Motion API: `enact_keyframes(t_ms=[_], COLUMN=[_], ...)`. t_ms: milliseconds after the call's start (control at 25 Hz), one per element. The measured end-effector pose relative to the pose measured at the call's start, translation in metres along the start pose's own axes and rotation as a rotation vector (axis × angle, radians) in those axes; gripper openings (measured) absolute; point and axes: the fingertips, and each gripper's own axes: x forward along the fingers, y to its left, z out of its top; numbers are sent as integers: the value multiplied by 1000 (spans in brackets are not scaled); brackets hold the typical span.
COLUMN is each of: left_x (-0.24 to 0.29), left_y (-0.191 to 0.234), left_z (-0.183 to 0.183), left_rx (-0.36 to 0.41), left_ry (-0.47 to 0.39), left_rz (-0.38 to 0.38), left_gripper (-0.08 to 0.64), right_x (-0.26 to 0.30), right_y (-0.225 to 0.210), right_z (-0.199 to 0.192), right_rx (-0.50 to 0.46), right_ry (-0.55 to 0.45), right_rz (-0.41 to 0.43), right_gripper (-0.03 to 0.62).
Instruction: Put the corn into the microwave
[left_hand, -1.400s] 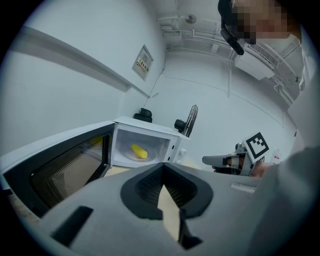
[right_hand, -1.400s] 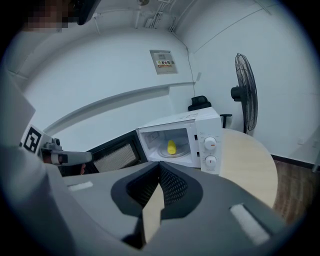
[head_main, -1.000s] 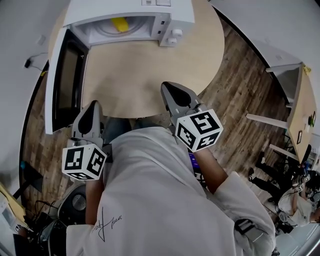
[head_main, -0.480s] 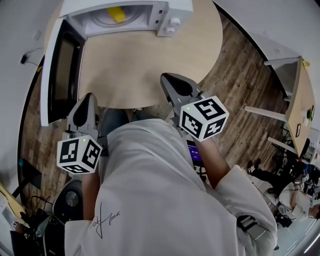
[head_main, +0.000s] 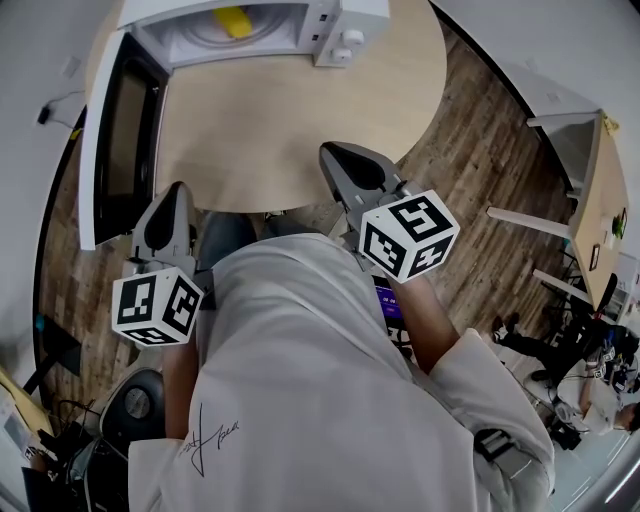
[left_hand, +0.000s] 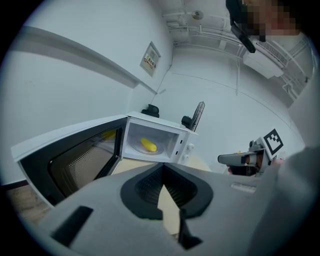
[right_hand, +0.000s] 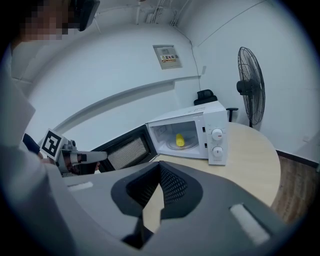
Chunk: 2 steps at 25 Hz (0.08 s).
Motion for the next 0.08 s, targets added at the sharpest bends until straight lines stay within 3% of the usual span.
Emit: enact_keyframes(t_ms=[80], left_x=[0], left_y=[1], left_z=[-1], left_rx=[0], left_ry=[1], left_rz=[0], left_gripper=[-11], right_x=[0], right_y=[0], right_z=[-1], right_rx=[-1], right_ry=[3], right_rz=[1], right_gripper=[11])
